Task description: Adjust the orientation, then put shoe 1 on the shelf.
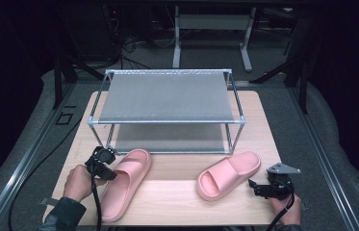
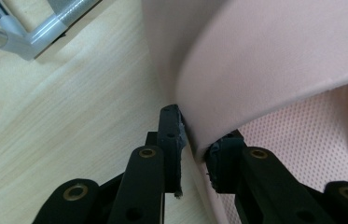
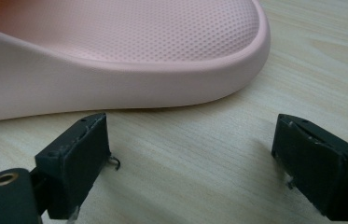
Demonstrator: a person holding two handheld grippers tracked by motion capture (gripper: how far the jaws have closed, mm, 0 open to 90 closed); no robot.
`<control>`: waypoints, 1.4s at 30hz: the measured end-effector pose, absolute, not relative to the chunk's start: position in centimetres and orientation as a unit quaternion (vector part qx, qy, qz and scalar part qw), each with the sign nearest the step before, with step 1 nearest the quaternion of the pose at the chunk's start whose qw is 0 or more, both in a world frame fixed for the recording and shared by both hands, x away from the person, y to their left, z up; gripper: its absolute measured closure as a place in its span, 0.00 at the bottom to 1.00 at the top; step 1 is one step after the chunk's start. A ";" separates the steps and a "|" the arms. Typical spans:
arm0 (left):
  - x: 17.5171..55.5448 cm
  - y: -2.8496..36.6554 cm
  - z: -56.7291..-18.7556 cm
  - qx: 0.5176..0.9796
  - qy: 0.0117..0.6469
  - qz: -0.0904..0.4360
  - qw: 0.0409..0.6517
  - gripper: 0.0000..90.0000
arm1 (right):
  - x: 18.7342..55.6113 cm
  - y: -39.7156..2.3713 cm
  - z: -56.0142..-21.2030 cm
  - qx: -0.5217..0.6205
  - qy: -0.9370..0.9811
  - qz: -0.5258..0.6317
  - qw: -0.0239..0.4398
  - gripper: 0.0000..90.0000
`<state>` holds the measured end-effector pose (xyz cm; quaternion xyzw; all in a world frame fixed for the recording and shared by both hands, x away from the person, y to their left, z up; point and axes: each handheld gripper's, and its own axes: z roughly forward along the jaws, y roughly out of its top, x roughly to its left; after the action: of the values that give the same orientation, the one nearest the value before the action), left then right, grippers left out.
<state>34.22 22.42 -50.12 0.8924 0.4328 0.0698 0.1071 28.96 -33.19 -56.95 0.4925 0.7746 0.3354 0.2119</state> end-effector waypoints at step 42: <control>35.2 20.9 -43.3 0.967 0.197 0.124 0.108 0.93 | 29.0 -33.2 -57.0 0.494 0.774 0.334 0.212 0.12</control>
<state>35.16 20.88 -43.34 0.9665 0.1971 0.1238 0.1079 28.96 -33.22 -56.95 0.4939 0.7741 0.3343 0.2124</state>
